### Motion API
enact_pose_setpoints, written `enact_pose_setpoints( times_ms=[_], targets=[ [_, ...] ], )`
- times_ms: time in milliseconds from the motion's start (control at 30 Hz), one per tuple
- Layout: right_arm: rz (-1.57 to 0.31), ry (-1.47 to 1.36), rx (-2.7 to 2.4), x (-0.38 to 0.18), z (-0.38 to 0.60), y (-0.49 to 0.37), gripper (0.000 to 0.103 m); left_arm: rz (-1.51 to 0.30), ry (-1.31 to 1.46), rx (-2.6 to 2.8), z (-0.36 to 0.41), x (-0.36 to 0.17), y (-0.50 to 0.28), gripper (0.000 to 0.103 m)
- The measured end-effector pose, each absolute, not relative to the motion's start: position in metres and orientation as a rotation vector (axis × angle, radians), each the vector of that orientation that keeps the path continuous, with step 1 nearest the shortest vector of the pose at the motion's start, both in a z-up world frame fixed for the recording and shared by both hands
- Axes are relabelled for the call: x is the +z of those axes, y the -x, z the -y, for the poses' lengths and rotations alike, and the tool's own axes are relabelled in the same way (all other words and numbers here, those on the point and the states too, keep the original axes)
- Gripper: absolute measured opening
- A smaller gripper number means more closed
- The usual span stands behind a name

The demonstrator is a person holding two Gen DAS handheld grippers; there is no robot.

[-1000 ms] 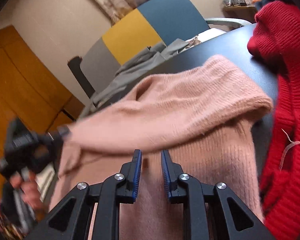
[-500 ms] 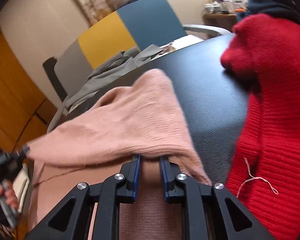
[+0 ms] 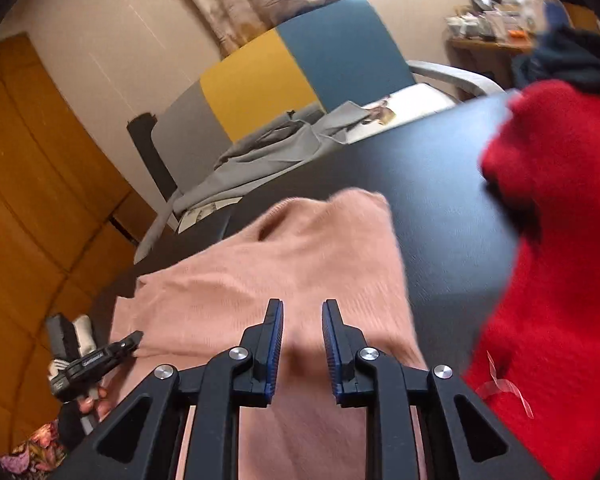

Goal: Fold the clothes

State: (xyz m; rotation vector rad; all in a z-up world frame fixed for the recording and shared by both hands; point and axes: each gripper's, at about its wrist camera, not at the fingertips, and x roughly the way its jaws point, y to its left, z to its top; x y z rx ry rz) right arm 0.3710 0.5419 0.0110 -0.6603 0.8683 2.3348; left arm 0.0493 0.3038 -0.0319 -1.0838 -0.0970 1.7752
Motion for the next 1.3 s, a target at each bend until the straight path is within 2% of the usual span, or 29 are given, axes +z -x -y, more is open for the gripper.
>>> enact_pose_setpoints(
  times_ms=[133,200,233,267,300,367,400,433,500,600,733,800,933,1033,1133,1167,1300],
  targets=[
    [-0.683,0.868,2.310,-0.011,-0.556,-0.314,0.022,0.110,1.084,1.778,-0.300,-0.032,-0.052,0.012],
    [-0.602,0.927,2.230,-0.021,-0.568,-0.306,0.014,0.102,1.078,1.791,-0.299,-0.032,-0.053,0.013],
    [-0.610,0.912,2.166,-0.023,-0.578,-0.311,0.013,0.094,1.074,1.795,-0.299,-0.032,-0.054,0.013],
    [-0.654,0.871,2.107,-0.023,-0.589,-0.320,0.002,0.089,1.071,1.797,-0.300,-0.031,-0.054,0.013],
    [-0.710,0.832,2.065,-0.024,-0.598,-0.329,0.000,0.084,1.069,1.799,-0.300,-0.031,-0.055,0.013],
    [-0.822,0.772,2.025,-0.025,-0.608,-0.343,0.000,0.090,1.070,1.797,-0.300,-0.031,-0.055,0.013],
    [-0.815,0.766,2.047,-0.019,-0.605,-0.341,0.003,0.097,1.072,1.794,-0.300,-0.032,-0.055,0.013],
    [-0.760,0.756,2.091,-0.010,-0.596,-0.336,0.008,0.102,1.072,1.792,-0.299,-0.032,-0.055,0.013],
    [-0.651,0.722,2.248,0.010,-0.570,-0.318,0.008,0.102,1.070,1.793,-0.300,-0.032,-0.055,0.013],
    [-0.583,0.764,2.458,0.020,-0.540,-0.273,0.008,0.078,1.060,1.812,-0.303,-0.031,-0.059,0.013],
    [-0.486,0.951,2.557,0.000,-0.524,-0.216,0.008,0.037,1.040,1.842,-0.305,-0.030,-0.062,0.013],
    [-0.424,1.013,2.546,-0.011,-0.527,-0.203,0.003,0.045,1.041,1.838,-0.304,-0.031,-0.060,0.013],
    [-0.552,0.965,2.347,-0.021,-0.577,-0.223,0.000,0.061,1.043,1.828,-0.304,-0.033,-0.058,0.013],
    [-0.742,0.896,2.299,-0.028,-0.611,-0.250,0.000,0.068,1.044,1.825,-0.304,-0.033,-0.058,0.013],
    [-0.723,0.875,2.290,-0.019,-0.610,-0.263,0.000,0.074,1.046,1.822,-0.304,-0.033,-0.057,0.013],
    [-0.720,0.851,2.299,-0.014,-0.607,-0.270,0.006,0.077,1.047,1.820,-0.304,-0.033,-0.056,0.013],
    [-0.714,0.836,2.349,-0.006,-0.597,-0.300,0.007,0.090,1.050,1.814,-0.303,-0.034,-0.056,0.013]
  ],
)
